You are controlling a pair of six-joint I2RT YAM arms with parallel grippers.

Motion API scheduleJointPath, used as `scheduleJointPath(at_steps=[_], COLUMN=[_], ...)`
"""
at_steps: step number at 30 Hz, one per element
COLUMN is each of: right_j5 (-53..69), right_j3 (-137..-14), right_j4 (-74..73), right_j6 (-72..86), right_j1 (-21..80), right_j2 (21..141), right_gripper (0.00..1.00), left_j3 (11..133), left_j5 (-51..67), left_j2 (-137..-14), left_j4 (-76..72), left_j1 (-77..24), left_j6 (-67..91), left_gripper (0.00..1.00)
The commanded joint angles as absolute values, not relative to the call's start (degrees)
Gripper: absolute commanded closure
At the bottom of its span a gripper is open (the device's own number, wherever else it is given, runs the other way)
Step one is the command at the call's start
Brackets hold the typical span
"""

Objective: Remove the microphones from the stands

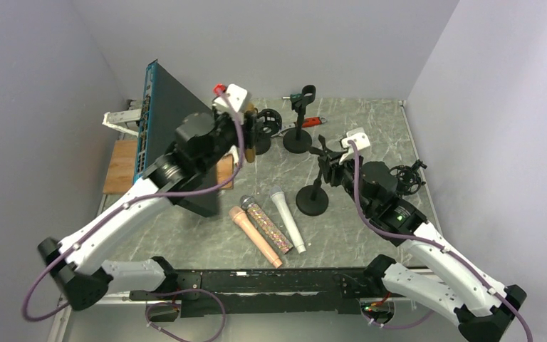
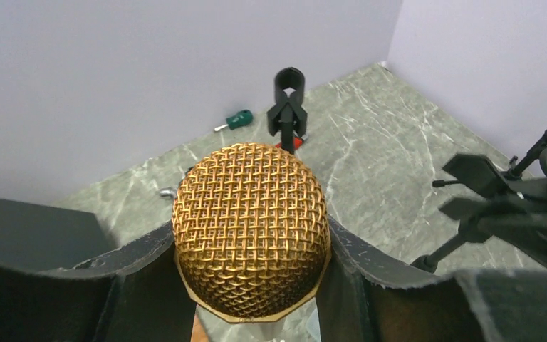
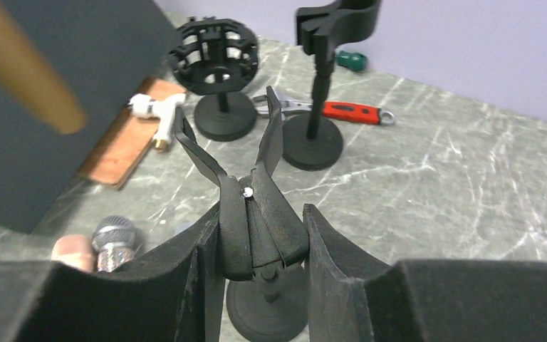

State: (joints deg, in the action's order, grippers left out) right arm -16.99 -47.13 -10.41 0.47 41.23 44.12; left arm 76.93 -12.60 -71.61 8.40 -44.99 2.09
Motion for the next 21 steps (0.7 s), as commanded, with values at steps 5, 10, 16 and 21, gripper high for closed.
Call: scheduleJointPath(at_steps=[5,10,16,21], right_j5=[-33.9,-37.7,-33.5,-32.7], right_j3=[-53.3,-59.5,-64.3,-66.4], right_j4=[1.8,5.8,7.6,10.2], right_j6=[1.9,-2.1,2.2,3.8], right_j1=[41.2,39.9,31.7,28.8], right_j2=[52.6,59.8,66.8,72.0], right_gripper=[1.0,1.0,1.0,1.0], left_j3=[66.4,60.5,58.5,58.3], left_j5=[-19.8,-20.8,-21.2,-20.8], left_j2=[-60.1,-56.7,-54.8,-55.9], left_j4=[0.5,-4.5,-6.8,-6.9], left_j1=[-45.2,-45.2,-45.4,-45.5], left_j6=[-3.9,-3.9,-4.8,-5.3], left_gripper=[1.0,1.0,1.0,1.0])
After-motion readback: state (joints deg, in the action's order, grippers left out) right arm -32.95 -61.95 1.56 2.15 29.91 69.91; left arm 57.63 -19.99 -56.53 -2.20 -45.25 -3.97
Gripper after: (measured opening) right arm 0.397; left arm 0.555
